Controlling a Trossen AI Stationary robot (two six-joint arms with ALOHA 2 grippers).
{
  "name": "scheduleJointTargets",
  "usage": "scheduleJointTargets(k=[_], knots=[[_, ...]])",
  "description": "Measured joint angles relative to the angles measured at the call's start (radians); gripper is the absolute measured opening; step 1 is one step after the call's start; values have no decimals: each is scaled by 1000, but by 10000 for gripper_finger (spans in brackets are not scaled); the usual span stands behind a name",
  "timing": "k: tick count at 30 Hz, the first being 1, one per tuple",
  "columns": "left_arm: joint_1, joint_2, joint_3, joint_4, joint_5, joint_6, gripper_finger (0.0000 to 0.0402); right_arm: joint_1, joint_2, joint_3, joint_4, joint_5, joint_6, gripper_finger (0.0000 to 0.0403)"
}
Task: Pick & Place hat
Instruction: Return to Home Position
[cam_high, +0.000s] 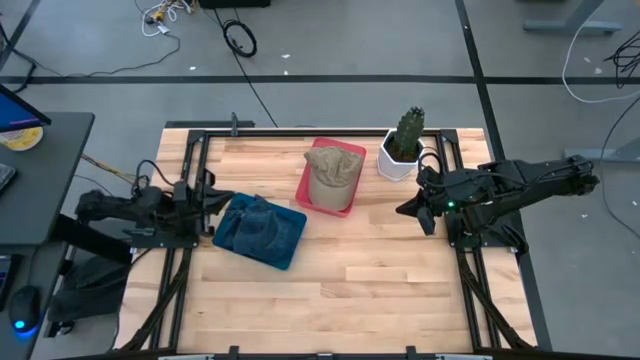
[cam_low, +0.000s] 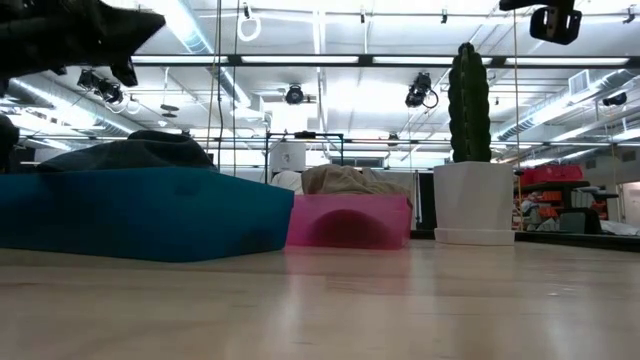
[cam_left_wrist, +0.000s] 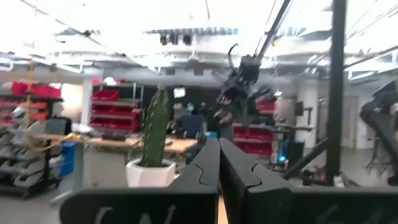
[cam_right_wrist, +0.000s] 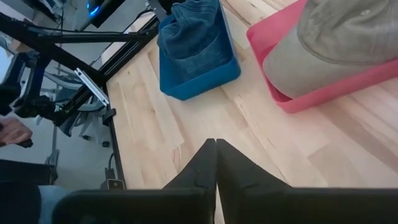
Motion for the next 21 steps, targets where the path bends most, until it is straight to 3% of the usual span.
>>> scheduleJointTargets(k=[11, 21], knots=[[184, 1, -28, 8, 187, -112, 3, 0, 0, 0, 0, 0, 20, 9], [202, 0, -28, -95, 241, -180, 3, 0, 0, 0, 1, 0, 21, 9]])
